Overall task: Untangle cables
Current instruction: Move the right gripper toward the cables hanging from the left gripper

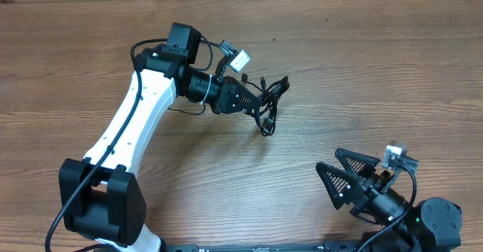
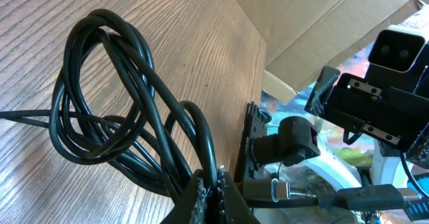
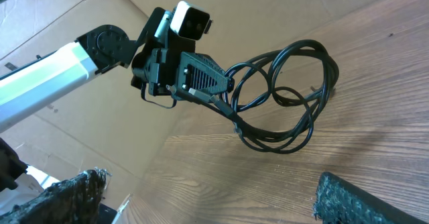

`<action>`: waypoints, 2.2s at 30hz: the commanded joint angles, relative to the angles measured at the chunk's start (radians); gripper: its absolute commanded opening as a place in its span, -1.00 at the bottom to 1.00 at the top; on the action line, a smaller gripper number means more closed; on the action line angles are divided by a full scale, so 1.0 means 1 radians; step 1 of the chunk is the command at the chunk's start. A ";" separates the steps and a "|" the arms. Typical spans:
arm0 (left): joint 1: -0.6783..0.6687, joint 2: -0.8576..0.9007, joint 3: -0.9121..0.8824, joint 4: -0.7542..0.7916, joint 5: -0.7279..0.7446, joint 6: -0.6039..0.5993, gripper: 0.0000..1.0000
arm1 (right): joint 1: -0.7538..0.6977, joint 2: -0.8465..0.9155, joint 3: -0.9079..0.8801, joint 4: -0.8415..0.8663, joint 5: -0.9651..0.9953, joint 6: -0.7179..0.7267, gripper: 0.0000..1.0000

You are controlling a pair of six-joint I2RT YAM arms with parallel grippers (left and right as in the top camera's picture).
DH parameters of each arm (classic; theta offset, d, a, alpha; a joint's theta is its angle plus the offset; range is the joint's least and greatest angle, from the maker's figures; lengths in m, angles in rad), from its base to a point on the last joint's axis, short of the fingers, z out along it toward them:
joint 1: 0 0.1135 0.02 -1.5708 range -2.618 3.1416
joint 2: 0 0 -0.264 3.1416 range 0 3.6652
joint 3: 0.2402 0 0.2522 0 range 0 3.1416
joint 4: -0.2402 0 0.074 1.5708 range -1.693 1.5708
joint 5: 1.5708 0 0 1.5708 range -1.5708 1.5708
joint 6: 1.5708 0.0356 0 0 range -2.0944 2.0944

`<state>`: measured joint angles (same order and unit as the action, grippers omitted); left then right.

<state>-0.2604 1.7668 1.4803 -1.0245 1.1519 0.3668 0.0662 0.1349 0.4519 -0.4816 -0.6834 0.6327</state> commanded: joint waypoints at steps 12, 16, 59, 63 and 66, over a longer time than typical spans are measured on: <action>0.004 -0.034 0.030 0.001 0.043 0.018 -0.92 | -0.002 0.087 0.021 0.208 -0.050 0.291 1.00; 0.004 -0.034 0.030 0.001 0.043 0.018 -0.92 | -0.002 0.234 0.027 0.331 -0.172 0.337 1.00; 0.004 -0.034 0.030 0.097 0.236 0.032 -0.91 | -0.002 0.868 0.047 0.816 -0.436 0.336 0.75; 0.004 -0.034 0.030 0.100 0.293 0.109 -0.92 | -0.002 0.868 0.047 0.816 -0.436 0.335 0.68; 0.002 -0.034 0.030 0.098 0.317 0.154 -0.92 | -0.002 0.868 0.047 0.817 -0.436 0.330 0.66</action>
<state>-0.2604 1.7668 1.4803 -0.9272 1.3716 0.4240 0.0662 1.0035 0.4767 0.3283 -1.1202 0.9714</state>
